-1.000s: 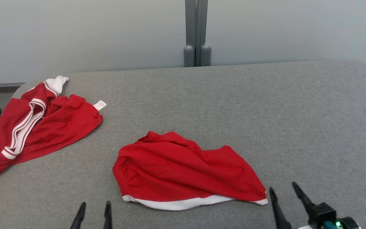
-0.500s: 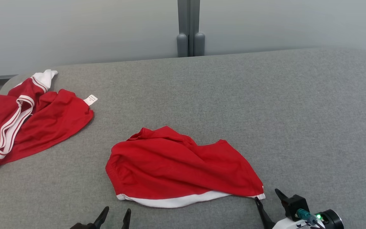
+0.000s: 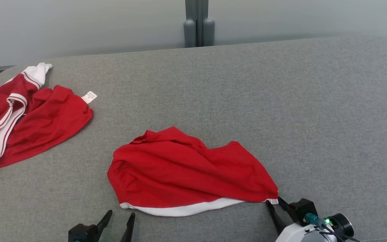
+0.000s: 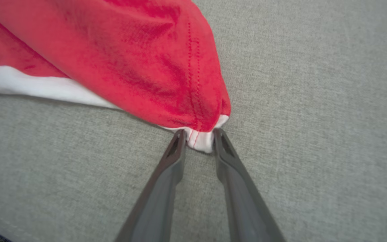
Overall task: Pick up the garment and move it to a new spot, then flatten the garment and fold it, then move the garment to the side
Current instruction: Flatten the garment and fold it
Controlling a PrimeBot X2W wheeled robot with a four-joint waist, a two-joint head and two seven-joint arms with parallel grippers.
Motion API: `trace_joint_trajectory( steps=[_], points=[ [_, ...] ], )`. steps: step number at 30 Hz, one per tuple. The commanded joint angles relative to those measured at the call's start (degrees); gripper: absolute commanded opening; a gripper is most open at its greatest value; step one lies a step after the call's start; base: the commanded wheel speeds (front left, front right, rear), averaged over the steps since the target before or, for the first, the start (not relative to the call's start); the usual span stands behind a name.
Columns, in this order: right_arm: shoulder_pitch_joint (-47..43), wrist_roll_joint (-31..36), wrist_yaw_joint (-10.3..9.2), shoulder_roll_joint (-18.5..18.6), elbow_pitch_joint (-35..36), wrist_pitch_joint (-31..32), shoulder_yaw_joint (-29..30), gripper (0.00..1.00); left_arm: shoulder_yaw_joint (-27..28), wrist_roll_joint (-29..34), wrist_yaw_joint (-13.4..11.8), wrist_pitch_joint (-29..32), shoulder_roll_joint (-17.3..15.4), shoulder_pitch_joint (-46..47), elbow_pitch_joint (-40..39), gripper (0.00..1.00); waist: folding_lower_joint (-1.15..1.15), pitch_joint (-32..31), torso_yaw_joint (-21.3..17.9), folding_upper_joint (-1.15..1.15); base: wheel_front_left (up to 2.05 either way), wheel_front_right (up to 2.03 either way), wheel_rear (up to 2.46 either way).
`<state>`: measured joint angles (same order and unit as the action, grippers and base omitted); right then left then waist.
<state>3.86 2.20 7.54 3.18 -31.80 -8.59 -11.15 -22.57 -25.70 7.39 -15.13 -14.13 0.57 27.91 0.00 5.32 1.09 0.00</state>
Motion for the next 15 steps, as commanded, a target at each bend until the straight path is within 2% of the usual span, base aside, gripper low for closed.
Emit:
trace_joint_trajectory(
  steps=[1,7,15],
  points=[
    [0.33,-0.13,-0.1,0.22,-0.74,0.24,0.11,0.36,-0.24,-0.8,0.18,-0.02,-0.45,0.87,0.26,1.0,0.0,0.11,-0.1,0.0,0.0,0.0,0.0],
    [0.67,-0.1,-0.11,0.24,-0.84,-0.05,0.44,0.4,-0.74,-1.54,0.18,-0.02,-0.69,1.29,0.75,1.0,0.0,0.18,-0.38,0.0,0.0,0.0,0.0],
    [1.36,0.2,-0.11,0.17,-0.58,-0.11,0.54,0.38,-2.31,-3.83,0.18,-0.02,-1.32,3.0,0.05,1.0,0.0,1.49,-0.59,0.0,0.0,0.0,0.0]
  ],
)
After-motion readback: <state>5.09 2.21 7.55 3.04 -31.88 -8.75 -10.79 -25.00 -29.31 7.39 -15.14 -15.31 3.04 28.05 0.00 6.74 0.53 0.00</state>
